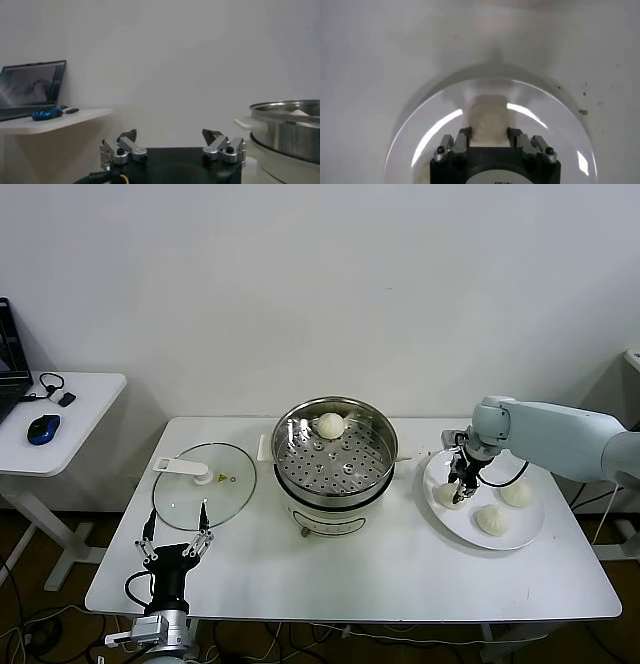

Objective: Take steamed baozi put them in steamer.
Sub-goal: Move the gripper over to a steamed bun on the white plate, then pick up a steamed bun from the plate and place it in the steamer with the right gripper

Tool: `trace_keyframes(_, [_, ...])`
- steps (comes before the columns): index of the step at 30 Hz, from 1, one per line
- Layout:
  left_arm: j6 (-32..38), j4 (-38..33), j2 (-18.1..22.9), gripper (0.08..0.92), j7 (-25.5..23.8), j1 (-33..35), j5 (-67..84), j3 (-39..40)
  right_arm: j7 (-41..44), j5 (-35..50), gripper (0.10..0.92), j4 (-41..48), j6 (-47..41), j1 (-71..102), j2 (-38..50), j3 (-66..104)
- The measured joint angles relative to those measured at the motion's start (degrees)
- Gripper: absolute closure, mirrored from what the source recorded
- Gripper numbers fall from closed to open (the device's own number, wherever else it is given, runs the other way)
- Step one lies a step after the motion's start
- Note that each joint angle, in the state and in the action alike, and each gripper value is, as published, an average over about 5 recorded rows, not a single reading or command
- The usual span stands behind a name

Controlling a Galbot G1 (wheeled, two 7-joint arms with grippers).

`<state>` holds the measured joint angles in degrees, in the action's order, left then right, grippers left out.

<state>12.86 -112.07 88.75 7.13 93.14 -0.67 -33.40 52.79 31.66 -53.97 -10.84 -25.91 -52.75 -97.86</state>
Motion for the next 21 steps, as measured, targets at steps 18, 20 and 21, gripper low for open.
trace_keyframes(18, [-0.6,-1.3,-0.3,0.177,-0.2,0.2,0.0,0.8,2.2,7.2,0.508,-10.9,-0.6,-19.5,-1.0,-10.4])
trace_keyframes(20, [-0.6,-1.4,-0.3,0.177,-0.3,0.2,0.0,1.0,2.3,8.8,0.508,-12.8,-0.9,-22.6,-1.5,-11.7])
trace_keyframes(21, [-0.7,-1.5,-0.4,0.177,-0.3,0.1,0.0,1.1,2.3,9.7,0.508,-13.8,-1.1,-24.1,-1.8,-12.2])
